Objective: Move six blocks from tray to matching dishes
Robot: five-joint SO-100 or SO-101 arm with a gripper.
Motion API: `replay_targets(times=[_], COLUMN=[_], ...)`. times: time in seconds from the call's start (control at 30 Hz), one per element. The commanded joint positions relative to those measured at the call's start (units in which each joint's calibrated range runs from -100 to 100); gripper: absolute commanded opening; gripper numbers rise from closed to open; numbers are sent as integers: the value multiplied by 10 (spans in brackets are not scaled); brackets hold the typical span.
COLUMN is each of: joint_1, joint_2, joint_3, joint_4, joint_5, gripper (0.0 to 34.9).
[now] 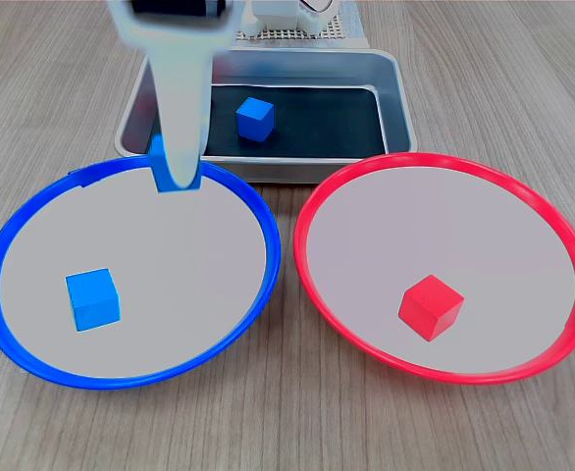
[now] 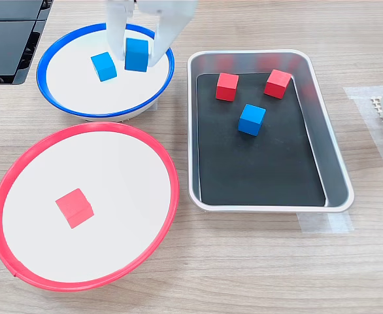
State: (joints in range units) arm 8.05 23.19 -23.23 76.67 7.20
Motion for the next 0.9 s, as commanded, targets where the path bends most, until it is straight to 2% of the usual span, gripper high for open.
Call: replay_targets(times=[0.0,0.07,0.13,0.17,0.2,0.23,0.27,0.3,0.33,0.43,0.53,0.6,0.77,0.83,0.87], joint_1=[10,10,9,9,9,9,10,13,16,23,25,2,-55,-62,-62], joint_2=[42,53,46,37,22,0,-25,-58,-96,-220,-377,-446,-487,-480,-469], joint_3=[-33,-29,-14,-6,6,25,46,75,114,276,510,611,692,695,691], joint_4=[-45,-56,-64,-65,-62,-56,-47,-34,-18,-9,-70,-97,-80,-73,-68], joint_5=[10,15,18,18,18,18,15,8,1,-17,-68,-105,-158,-168,-174], gripper=[71,210,271,275,263,198,107,42,24,4,3,3,3,20,95])
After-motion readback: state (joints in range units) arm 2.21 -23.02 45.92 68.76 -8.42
